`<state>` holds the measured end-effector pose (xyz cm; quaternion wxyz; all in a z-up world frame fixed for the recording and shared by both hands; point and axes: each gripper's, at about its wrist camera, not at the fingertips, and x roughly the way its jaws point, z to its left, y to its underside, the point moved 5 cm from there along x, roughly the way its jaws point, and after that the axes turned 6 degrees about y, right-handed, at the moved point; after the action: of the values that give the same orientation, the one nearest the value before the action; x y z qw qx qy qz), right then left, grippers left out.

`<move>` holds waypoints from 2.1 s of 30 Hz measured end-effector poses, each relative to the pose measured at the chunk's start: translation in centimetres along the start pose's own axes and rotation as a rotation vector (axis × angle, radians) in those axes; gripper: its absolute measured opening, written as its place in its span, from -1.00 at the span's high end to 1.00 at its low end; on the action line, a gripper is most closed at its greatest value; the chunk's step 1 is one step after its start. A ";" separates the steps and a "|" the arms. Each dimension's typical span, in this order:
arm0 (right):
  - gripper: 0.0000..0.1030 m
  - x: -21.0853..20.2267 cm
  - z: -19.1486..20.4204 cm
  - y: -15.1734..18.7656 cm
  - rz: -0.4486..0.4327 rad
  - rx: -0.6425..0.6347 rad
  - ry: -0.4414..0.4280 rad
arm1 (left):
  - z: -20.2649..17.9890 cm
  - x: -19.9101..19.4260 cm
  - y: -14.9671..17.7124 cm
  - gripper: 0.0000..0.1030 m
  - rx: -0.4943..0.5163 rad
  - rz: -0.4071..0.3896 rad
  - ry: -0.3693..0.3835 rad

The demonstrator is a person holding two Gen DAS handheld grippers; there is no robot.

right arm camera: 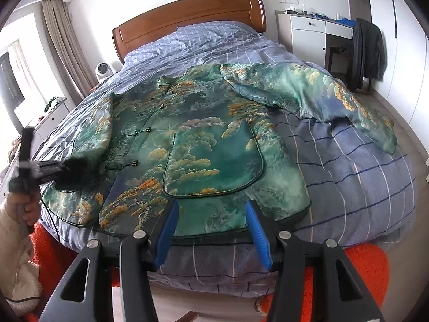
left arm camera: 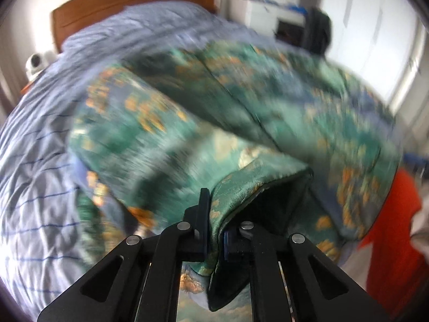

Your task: Fold large clothes

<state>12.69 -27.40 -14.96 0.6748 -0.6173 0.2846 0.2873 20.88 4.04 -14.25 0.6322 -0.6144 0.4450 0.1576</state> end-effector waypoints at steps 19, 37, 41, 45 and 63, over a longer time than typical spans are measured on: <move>-0.03 -0.1 4.2 -0.6 -0.013 -0.103 -0.031 | 32.7 -14.9 9.9 0.48 -0.791 -0.177 -0.521; -0.30 -2.2 -20.9 -2.2 -0.067 0.531 0.157 | 24.8 -15.3 10.1 -0.50 -0.735 -0.220 -0.463; -0.31 1.2 -25.9 -3.2 -0.073 0.716 0.006 | 20.0 -13.4 7.4 -0.53 -0.666 -0.227 -0.381; -0.31 6.5 -30.2 -3.1 -0.041 0.959 -0.103 | 16.7 -11.1 5.9 -0.55 -0.628 -0.207 -0.302; -0.12 5.8 -34.3 -11.3 -0.060 0.410 0.606 | 11.4 -5.1 6.1 -0.70 -0.527 -0.115 -0.302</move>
<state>23.96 -62.25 -14.25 0.6775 -0.5345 0.5052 0.0085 17.75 17.44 -16.01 0.5178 -0.7512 0.2542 0.3210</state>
